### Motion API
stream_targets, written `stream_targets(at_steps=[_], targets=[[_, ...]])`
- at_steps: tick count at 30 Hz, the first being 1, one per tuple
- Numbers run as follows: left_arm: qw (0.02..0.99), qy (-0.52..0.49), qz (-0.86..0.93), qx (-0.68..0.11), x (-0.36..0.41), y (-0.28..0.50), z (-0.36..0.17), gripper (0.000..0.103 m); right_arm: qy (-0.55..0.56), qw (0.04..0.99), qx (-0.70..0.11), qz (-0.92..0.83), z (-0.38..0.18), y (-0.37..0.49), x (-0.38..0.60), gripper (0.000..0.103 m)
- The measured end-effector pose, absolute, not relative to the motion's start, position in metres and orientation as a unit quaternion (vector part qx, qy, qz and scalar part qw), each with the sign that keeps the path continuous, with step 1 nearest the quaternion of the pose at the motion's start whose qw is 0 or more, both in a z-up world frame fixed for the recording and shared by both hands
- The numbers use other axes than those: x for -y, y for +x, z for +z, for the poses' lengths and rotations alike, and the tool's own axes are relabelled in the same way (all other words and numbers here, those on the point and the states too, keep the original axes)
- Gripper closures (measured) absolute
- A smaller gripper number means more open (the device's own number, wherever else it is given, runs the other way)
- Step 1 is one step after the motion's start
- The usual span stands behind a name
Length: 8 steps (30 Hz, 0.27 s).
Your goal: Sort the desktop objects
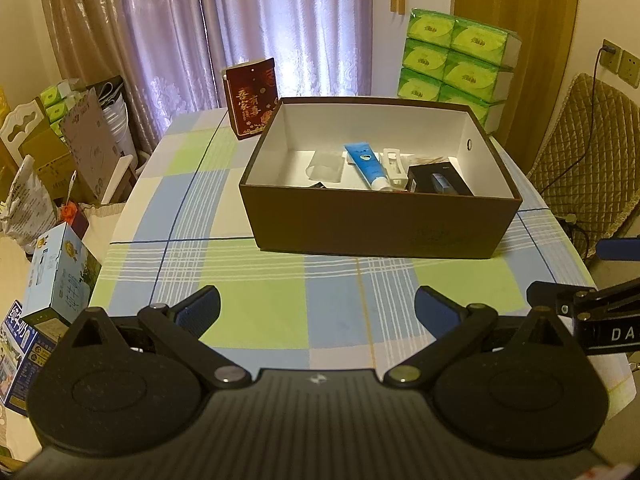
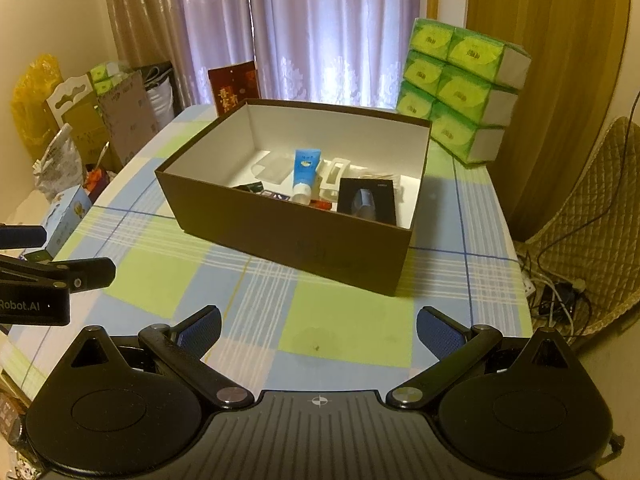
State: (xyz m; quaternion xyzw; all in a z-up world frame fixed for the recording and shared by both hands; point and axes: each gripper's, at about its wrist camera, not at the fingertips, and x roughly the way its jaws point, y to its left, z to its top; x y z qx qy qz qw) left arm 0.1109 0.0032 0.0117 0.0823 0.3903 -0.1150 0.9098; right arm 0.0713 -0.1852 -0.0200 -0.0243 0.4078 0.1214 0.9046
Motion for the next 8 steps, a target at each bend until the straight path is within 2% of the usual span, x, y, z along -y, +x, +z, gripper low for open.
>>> stream_targets(at_steps=[8], targets=[[0.910,0.084,-0.113,-0.390,-0.006,0.121,0.010,0.001,-0.024,0.903,-0.412,0.120,-0.024,0.083,0.182,0.002]])
